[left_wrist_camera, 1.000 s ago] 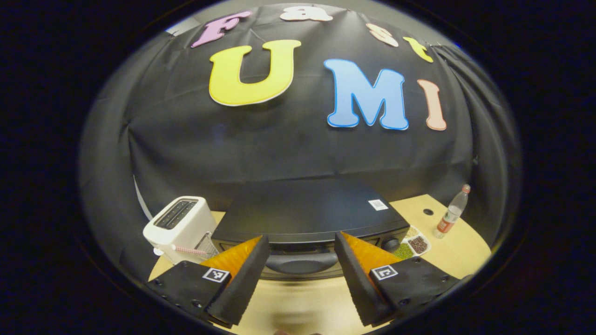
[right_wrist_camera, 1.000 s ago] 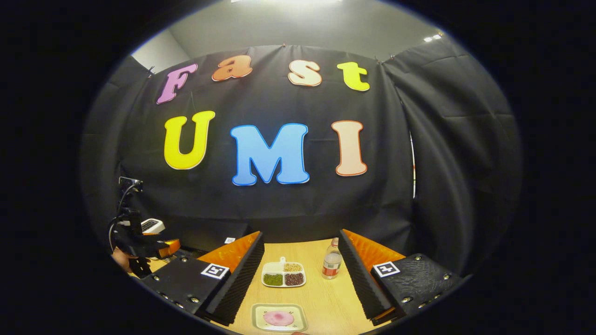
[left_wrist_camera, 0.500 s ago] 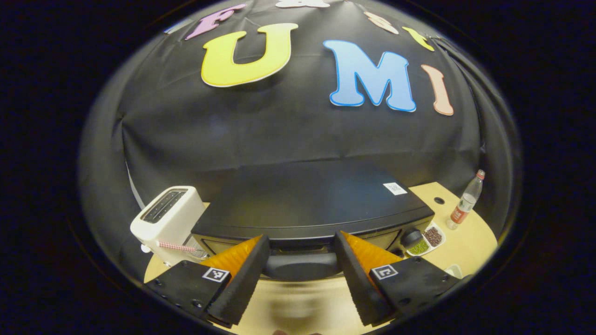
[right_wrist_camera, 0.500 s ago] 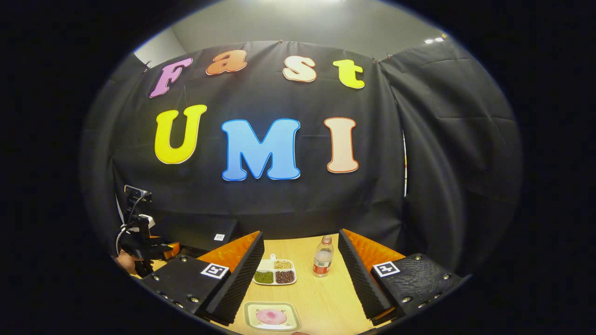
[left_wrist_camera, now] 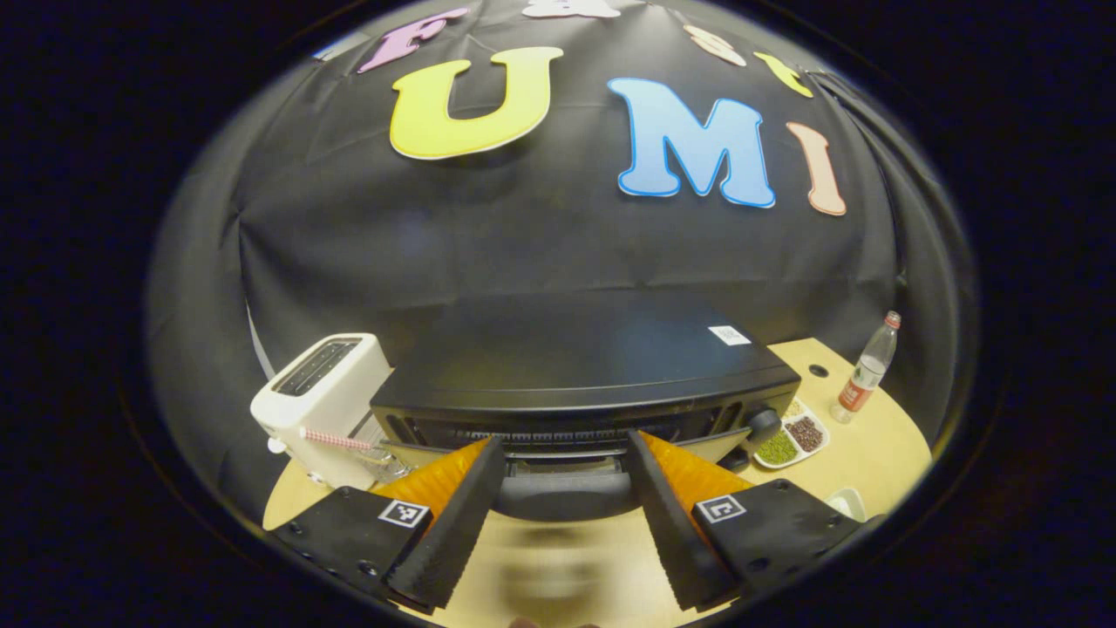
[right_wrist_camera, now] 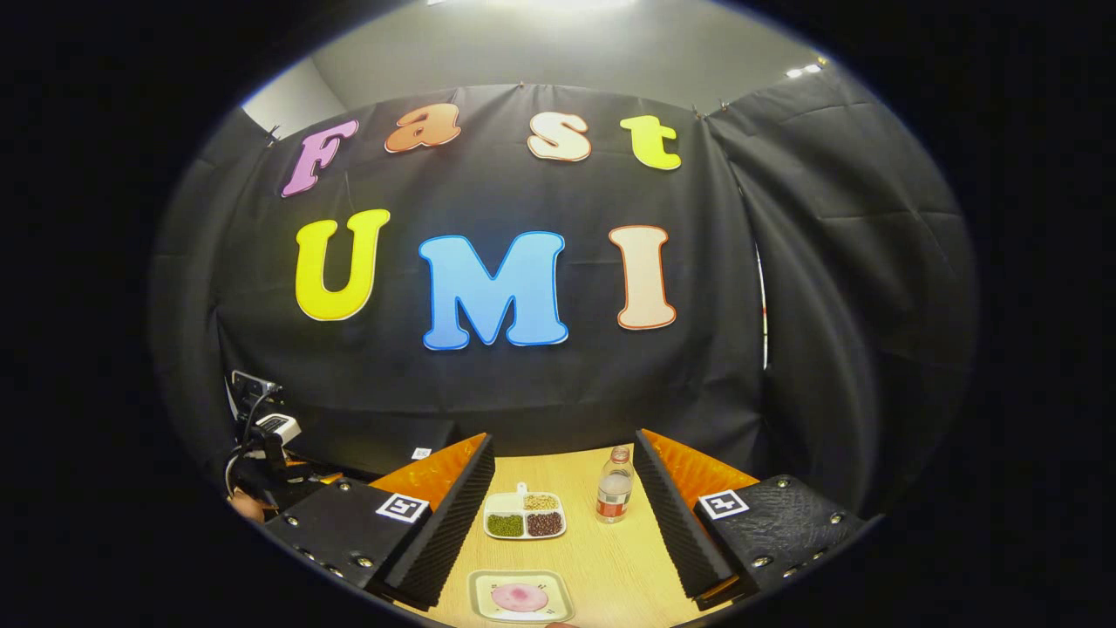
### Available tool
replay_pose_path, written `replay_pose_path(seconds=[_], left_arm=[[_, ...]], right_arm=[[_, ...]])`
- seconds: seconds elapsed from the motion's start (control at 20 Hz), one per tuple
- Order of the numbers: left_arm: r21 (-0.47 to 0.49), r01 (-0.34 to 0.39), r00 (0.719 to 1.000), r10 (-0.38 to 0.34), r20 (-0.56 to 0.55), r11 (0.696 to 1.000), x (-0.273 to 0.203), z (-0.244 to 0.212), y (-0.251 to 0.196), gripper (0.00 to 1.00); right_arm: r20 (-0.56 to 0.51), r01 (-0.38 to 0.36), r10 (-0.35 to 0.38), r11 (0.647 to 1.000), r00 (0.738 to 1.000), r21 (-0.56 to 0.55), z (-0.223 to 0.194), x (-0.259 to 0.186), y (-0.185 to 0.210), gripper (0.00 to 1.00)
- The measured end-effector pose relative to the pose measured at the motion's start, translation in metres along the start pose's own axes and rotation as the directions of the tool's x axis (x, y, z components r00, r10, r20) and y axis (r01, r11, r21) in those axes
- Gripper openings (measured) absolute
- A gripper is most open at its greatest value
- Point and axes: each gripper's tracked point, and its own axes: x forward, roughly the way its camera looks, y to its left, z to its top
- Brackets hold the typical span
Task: Open the electric oven with the left hand, put the food in, and close the electric oven.
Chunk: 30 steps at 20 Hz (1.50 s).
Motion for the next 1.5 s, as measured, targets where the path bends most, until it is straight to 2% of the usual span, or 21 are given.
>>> replay_pose_path(seconds=[0.05,0.15,0.2,0.25,0.3,0.35,0.4,0.45,0.5,0.65,0.7,0.8,1.05,1.15,1.2,1.25,1.3,1.35,1.5], left_arm=[[0.005,0.001,1.000,-0.001,-0.001,1.000,-0.005,-0.005,0.000,0.99],[0.010,0.002,1.000,-0.001,-0.012,1.000,-0.012,-0.015,-0.002,0.96],[0.013,0.003,1.000,-0.003,-0.018,1.000,-0.016,-0.019,-0.002,0.99],[0.014,0.005,1.000,-0.004,-0.028,1.000,-0.021,-0.025,-0.003,0.99],[0.015,0.007,0.999,-0.007,-0.038,1.000,-0.023,-0.029,-0.004,0.92],[0.015,0.011,0.999,-0.010,-0.050,1.000,-0.027,-0.035,-0.004,0.99],[0.014,0.014,0.998,-0.013,-0.058,1.000,-0.029,-0.039,-0.004,0.92],[0.015,0.016,0.998,-0.015,-0.065,1.000,-0.032,-0.043,-0.005,0.92],[0.018,0.017,0.997,-0.016,-0.071,1.000,-0.034,-0.048,-0.005,0.99],[0.034,0.015,0.996,-0.012,-0.091,0.999,-0.041,-0.066,-0.007,0.92],[0.040,0.017,0.995,-0.013,-0.100,0.999,-0.043,-0.072,-0.008,0.95],[0.051,0.022,0.993,-0.016,-0.115,0.998,-0.047,-0.083,-0.008,0.92],[0.058,0.032,0.987,-0.023,-0.161,0.998,-0.049,-0.112,-0.009,0.92],[0.087,0.027,0.986,-0.012,-0.168,0.996,-0.050,-0.117,-0.005,0.95],[0.092,0.021,0.987,-0.006,-0.163,0.996,-0.051,-0.115,-0.002,0.92],[0.087,0.020,0.989,-0.006,-0.149,0.996,-0.053,-0.111,-0.001,0.95],[0.082,0.015,0.990,-0.004,-0.140,0.997,-0.054,-0.106,0.001,0.92],[0.077,0.012,0.991,-0.001,-0.133,0.997,-0.055,-0.104,0.002,0.95],[0.069,0.002,0.993,0.006,-0.114,0.998,-0.058,-0.091,0.005,0.93]], right_arm=[[0.001,0.000,0.000,1.000,1.000,0.004,0.000,-0.002,0.000,0.97],[-0.003,-0.003,0.003,1.000,1.000,0.011,-0.002,-0.004,0.001,0.97],[-0.002,-0.004,0.004,1.000,1.000,0.013,-0.002,-0.005,0.002,0.97],[-0.001,-0.006,0.006,1.000,1.000,0.015,-0.002,-0.006,0.003,0.97],[0.002,-0.005,0.005,1.000,1.000,0.016,-0.001,-0.007,0.003,0.97],[0.006,-0.005,0.005,1.000,1.000,0.017,-0.001,-0.010,0.003,0.97],[0.008,-0.006,0.006,1.000,1.000,0.018,0.000,-0.012,0.004,0.97],[0.011,-0.007,0.007,1.000,1.000,0.017,0.000,-0.013,0.004,0.97],[0.010,-0.006,0.005,1.000,1.000,0.014,-0.001,-0.015,0.003,0.97],[0.008,-0.001,0.000,1.000,1.000,0.012,-0.002,-0.017,0.001,0.97],[0.005,0.002,-0.002,1.000,1.000,0.011,-0.002,-0.018,0.000,0.97],[0.000,0.003,-0.003,1.000,1.000,0.011,-0.004,-0.020,-0.001,0.97],[-0.040,-0.005,0.006,1.000,0.999,0.013,-0.018,-0.019,0.001,0.97],[-0.058,-0.009,0.010,1.000,0.998,0.011,-0.023,-0.018,0.002,0.97],[-0.065,-0.011,0.011,1.000,0.998,0.012,-0.025,-0.018,0.003,0.97],[-0.071,-0.010,0.011,1.000,0.997,0.012,-0.027,-0.018,0.003,0.97],[-0.080,-0.009,0.010,1.000,0.997,0.014,-0.029,-0.017,0.002,0.97],[-0.088,-0.011,0.013,1.000,0.996,0.020,-0.032,-0.017,0.002,0.97],[-0.106,-0.017,0.021,0.999,0.994,0.032,-0.037,-0.015,0.004,0.97]])
